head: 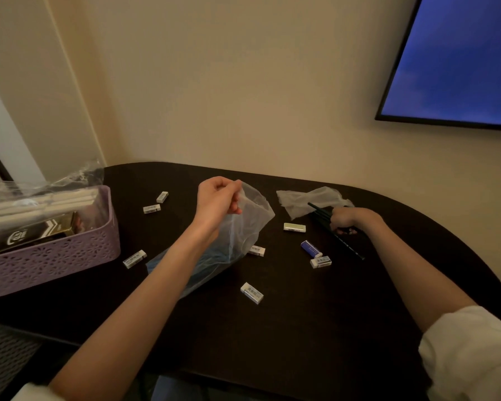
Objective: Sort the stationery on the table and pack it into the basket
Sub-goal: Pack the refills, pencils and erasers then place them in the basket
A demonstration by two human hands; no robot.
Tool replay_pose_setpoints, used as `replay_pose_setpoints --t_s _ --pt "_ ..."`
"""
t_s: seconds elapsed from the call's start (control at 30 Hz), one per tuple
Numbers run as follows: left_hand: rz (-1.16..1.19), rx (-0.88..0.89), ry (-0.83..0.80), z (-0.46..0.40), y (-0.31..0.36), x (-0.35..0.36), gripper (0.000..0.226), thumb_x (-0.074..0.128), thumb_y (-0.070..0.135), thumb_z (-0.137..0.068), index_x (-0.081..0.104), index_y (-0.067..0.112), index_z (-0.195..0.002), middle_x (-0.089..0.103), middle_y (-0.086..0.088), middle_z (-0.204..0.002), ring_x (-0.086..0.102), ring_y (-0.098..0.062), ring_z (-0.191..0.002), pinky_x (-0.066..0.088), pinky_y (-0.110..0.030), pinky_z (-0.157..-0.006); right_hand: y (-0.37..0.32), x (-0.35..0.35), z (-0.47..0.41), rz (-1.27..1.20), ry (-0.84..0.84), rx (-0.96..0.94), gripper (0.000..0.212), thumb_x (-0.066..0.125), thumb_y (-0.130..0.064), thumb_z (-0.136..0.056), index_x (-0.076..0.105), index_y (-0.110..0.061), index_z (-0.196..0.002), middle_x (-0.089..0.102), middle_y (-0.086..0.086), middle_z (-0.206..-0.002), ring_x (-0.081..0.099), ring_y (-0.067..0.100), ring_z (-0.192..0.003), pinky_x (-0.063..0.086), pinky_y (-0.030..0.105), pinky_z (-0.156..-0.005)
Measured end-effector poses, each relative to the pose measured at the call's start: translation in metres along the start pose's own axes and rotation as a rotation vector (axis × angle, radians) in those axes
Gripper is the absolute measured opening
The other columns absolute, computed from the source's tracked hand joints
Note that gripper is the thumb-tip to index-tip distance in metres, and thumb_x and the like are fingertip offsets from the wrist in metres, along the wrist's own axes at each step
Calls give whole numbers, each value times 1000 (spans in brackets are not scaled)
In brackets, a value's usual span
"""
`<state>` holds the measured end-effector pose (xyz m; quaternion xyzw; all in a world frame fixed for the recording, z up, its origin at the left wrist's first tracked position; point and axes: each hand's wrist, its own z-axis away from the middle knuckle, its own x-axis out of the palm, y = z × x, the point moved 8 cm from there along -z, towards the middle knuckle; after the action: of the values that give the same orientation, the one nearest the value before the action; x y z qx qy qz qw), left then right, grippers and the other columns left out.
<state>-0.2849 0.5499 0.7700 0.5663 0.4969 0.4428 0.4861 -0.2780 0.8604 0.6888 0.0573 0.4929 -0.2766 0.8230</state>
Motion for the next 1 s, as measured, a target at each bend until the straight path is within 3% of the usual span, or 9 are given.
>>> replay_pose_setpoints --t_s 0.07,0.13,0.33,0.47,0.63,0.7,0.8,0.93,1.0 --pt "-5 -2 0 0 0 2 12 57 12 -95 65 3 -92 58 -2 -65 52 -5 -49 51 -20 -55 0 -1 8 -24 -43 12 7 47 -10 -98 53 -9 -99 52 5 -77 46 12 -63 38 23 -54" --pt "-4 -8 0 -1 -1 4 14 57 12 -96 65 1 -94 58 -3 -66 52 -6 -50 51 -21 -56 -2 -1 19 -44 -70 26 12 46 -8 -98 54 -9 -89 51 5 -74 45 12 -61 38 23 -53" --pt "-1 -17 7 1 0 3 15 56 13 -96 65 1 -95 57 -4 -67 52 -6 -51 51 -22 -57 -11 1 57 -182 -67 -59 13 40 -10 -100 53 -8 -98 54 6 -76 50 13 -62 42 24 -55" --pt "-1 -9 8 3 2 0 15 57 13 -96 66 1 -95 57 -4 -67 52 -6 -51 51 -22 -57 -44 -21 84 -673 103 -406 11 43 -16 -100 52 -13 -96 45 -1 -67 40 10 -56 36 21 -52" --pt "-12 7 8 2 11 -2 15 57 12 -96 65 0 -95 57 -3 -65 52 -6 -51 51 -21 -56 -76 -51 124 -1245 242 -640 30 55 -29 -96 45 -18 -70 33 -5 -52 28 10 -43 25 20 -42" --pt "-11 21 9 2 16 -4 15 57 12 -96 65 0 -93 56 -3 -64 51 -6 -50 51 -20 -54 -88 -52 133 -1522 175 -665 43 50 -29 -98 37 -20 -58 28 -5 -47 25 10 -42 25 22 -42" --pt "9 48 6 3 23 -8 14 57 11 -95 64 3 -86 56 -1 -61 51 -5 -48 51 -21 -55 -109 -56 145 -1819 61 -714 50 44 -29 -98 31 -19 -50 29 -1 -48 34 14 -47 38 27 -53" --pt "40 72 8 6 33 -16 14 58 10 -95 64 4 -84 56 0 -59 51 -5 -48 52 -23 -55 -127 -67 157 -1750 254 -711 40 38 -25 -98 40 -17 -59 40 -1 -50 49 17 -62 43 32 -67" --pt "50 87 7 8 39 -20 13 57 11 -95 64 4 -85 56 0 -59 51 -6 -49 52 -23 -56 -136 -70 158 -1635 336 -667 39 35 -26 -98 43 -15 -62 45 -3 -50 45 14 -60 36 25 -53"
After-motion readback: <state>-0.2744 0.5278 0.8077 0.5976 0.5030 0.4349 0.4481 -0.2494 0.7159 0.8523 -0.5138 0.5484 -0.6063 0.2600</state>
